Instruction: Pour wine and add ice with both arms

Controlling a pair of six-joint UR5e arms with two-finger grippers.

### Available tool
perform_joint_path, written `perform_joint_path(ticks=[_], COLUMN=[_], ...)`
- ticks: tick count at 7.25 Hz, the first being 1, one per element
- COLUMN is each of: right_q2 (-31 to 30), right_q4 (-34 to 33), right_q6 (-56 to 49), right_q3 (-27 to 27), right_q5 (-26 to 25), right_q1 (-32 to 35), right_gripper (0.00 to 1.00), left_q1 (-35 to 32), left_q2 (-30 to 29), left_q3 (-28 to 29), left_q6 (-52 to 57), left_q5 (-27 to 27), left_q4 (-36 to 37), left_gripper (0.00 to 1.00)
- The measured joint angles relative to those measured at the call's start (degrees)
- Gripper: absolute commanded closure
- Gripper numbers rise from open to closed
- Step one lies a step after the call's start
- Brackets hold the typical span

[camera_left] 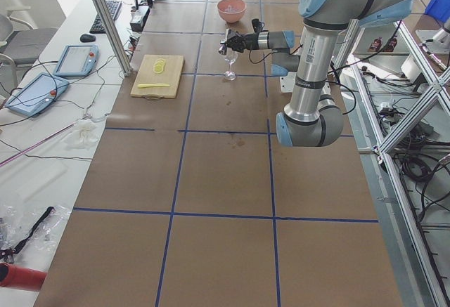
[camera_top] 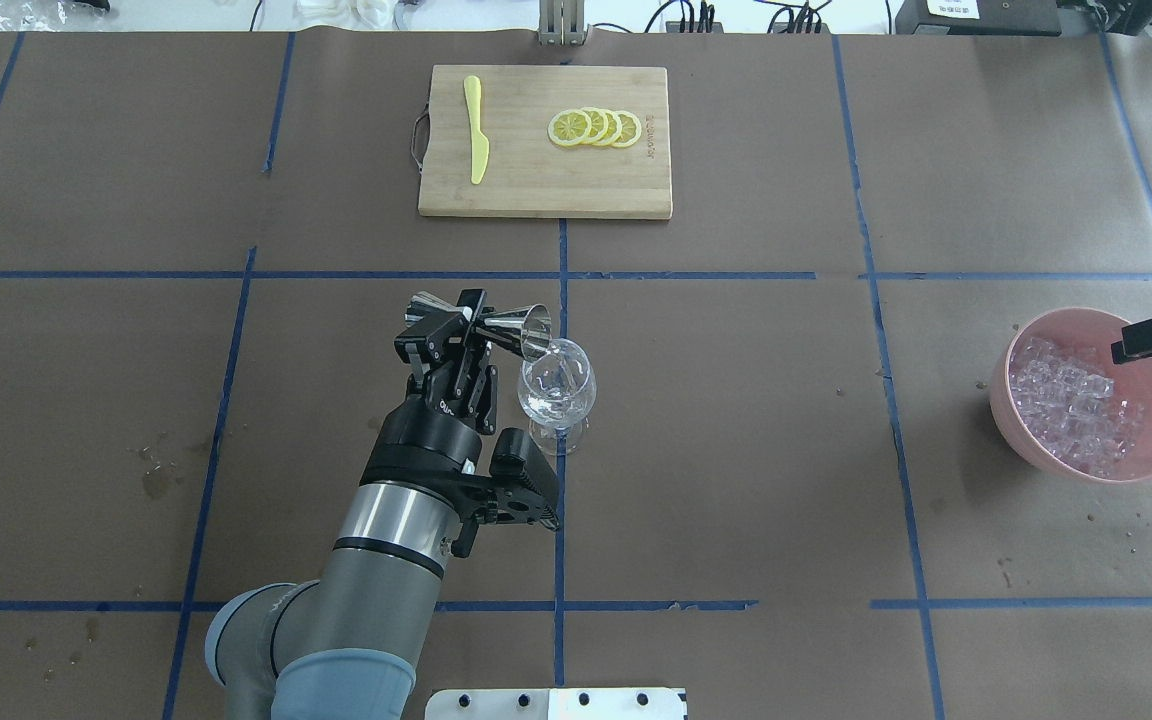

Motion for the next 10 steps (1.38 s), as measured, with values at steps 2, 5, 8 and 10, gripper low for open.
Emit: perform_joint_path(ticks=[2, 5, 8, 10], right_q2=[0.1, 0.2, 0.2, 0.2], right_q4=[0.0, 0.0, 0.0, 0.0], right_q6=[0.1, 0.2, 0.2, 0.3], right_q3=[0.0, -0.1, -0.1, -0.1], right_q5=[0.0, 0.0, 0.1, 0.1], right_q1=[-0.1, -0.2, -0.2, -0.2], right_gripper=[0.00, 0.00, 0.00, 0.00], left_q1=[0.0, 0.3, 1.2, 1.6], left_q2=[-0.1, -0.4, -0.6, -0.8], left_q3=[-0.1, 0.5, 1.9, 2.1], left_q6=[6.9, 13.9, 17.2, 17.3], left_q5=[3.1, 6.8, 9.1, 9.5], left_q4=[0.0, 0.0, 0.1, -0.6], left_gripper=[1.00, 1.00, 1.00, 1.00])
